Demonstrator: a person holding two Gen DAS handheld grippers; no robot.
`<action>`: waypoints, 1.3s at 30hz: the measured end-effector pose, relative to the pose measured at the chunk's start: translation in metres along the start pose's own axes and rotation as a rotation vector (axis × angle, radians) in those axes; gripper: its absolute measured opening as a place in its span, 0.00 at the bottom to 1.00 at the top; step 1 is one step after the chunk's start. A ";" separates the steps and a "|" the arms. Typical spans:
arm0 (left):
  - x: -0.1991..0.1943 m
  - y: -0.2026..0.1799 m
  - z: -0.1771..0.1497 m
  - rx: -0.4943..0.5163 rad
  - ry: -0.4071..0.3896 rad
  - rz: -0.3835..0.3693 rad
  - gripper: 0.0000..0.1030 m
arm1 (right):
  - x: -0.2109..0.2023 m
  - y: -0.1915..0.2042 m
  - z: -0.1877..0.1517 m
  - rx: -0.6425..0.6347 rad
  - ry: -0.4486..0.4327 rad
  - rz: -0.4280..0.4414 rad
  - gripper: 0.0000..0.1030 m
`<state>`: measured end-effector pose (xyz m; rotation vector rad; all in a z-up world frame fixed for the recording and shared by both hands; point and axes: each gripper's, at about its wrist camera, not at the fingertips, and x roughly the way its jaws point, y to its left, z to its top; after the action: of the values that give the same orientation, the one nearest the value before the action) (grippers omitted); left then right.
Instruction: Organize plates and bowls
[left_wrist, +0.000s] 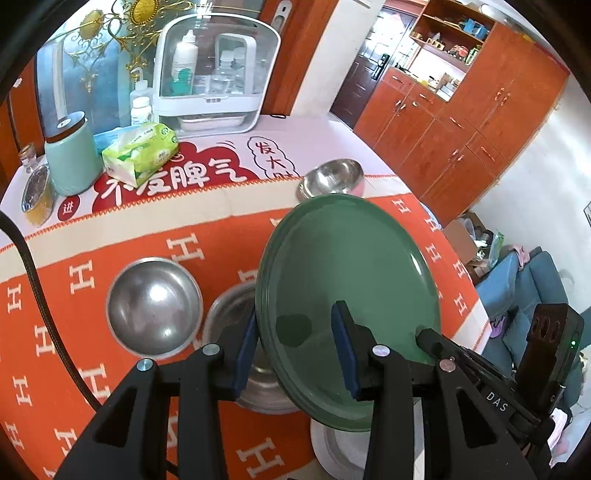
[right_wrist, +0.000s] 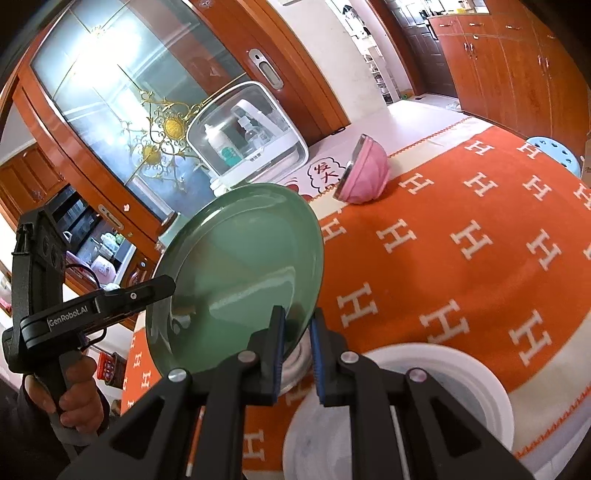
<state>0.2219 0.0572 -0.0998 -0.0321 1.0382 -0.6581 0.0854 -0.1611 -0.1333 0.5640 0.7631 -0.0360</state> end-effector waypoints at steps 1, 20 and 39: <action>-0.001 -0.002 -0.004 0.002 0.003 -0.002 0.36 | -0.003 -0.001 -0.003 -0.002 0.003 -0.005 0.13; 0.011 -0.048 -0.087 0.045 0.119 -0.067 0.36 | -0.061 -0.032 -0.042 -0.004 0.065 -0.141 0.13; 0.058 -0.073 -0.136 0.059 0.254 -0.081 0.36 | -0.065 -0.069 -0.076 0.022 0.230 -0.269 0.15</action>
<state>0.0958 0.0052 -0.1931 0.0624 1.2664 -0.7804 -0.0267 -0.1928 -0.1665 0.4876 1.0601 -0.2311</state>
